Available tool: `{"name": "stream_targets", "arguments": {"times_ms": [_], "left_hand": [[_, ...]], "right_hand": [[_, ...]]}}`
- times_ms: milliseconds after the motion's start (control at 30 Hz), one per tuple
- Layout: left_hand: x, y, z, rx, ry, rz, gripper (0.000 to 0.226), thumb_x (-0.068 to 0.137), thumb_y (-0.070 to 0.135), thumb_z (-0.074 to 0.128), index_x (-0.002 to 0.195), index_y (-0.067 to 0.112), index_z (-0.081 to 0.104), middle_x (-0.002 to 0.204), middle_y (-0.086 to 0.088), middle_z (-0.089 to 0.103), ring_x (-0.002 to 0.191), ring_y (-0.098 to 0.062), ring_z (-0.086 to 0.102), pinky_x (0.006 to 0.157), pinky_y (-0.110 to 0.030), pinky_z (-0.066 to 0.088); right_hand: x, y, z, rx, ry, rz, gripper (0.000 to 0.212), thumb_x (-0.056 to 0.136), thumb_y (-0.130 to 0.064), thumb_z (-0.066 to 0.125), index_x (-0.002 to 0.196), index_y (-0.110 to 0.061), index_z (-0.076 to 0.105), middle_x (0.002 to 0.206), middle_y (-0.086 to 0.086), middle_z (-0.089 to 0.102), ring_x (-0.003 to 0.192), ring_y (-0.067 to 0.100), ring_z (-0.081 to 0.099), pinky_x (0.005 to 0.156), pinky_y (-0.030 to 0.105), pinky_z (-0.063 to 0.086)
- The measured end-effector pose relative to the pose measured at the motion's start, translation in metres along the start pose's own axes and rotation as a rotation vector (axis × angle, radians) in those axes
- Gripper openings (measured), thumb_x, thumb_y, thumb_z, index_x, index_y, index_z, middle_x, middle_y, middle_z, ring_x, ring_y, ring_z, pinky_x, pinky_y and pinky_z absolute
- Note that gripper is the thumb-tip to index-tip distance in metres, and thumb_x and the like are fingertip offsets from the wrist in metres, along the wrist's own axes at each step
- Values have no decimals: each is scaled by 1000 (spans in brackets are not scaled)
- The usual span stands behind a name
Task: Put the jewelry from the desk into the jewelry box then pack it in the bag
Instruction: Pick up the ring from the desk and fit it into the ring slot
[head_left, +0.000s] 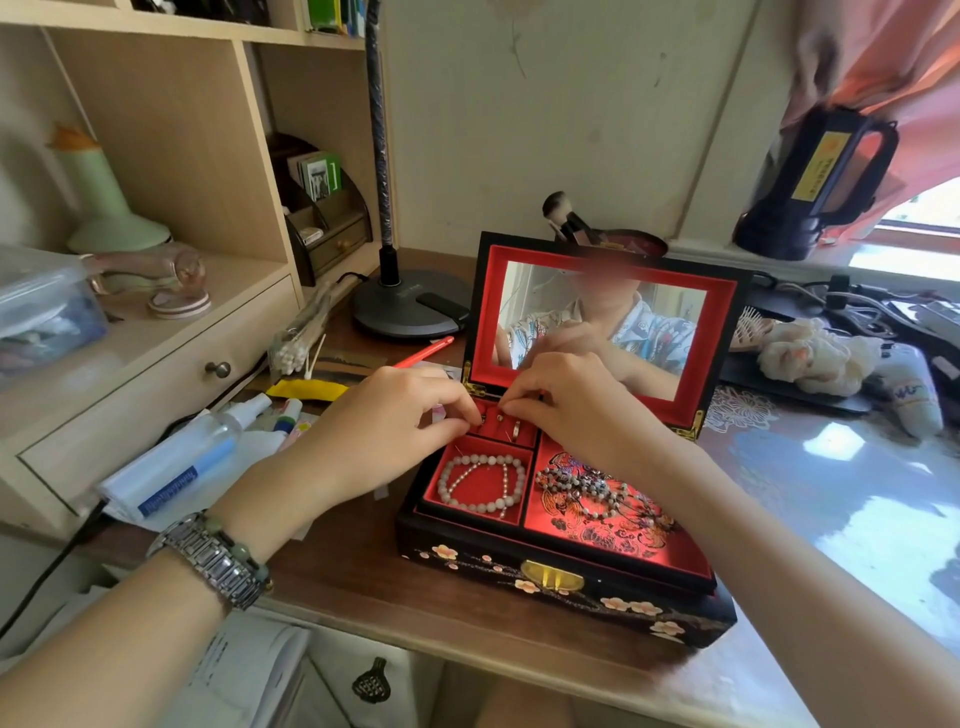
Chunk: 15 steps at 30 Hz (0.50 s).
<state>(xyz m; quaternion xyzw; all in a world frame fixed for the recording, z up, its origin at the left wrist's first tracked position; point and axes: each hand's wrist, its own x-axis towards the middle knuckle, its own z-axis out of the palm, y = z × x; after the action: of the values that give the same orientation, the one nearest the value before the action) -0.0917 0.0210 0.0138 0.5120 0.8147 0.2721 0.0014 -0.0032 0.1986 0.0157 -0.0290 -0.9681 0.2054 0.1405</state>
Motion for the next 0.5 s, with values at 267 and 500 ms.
{"name": "stream_targets", "arguments": {"times_ms": [267,500], "left_hand": [[-1,3,-2,2,-11,-17,16,88,24,62,102,26,70,99,17,60,88,-1,58,75,-23,50],[0,1,-1,16,2,-22,14,87,25,63,99,26,71,96,16,63,81,3,56,66,-14,41]], "right_hand": [[-4,-5,-7,-2,27,-15,16,90,-19,59,94,-16,74,91,-1,70,78,9,61,73,21,50],[-22,-10,-14,27,-34,-22,16,81,-9,61,77,-9,76,74,3,68,64,16,59,67,21,45]]}}
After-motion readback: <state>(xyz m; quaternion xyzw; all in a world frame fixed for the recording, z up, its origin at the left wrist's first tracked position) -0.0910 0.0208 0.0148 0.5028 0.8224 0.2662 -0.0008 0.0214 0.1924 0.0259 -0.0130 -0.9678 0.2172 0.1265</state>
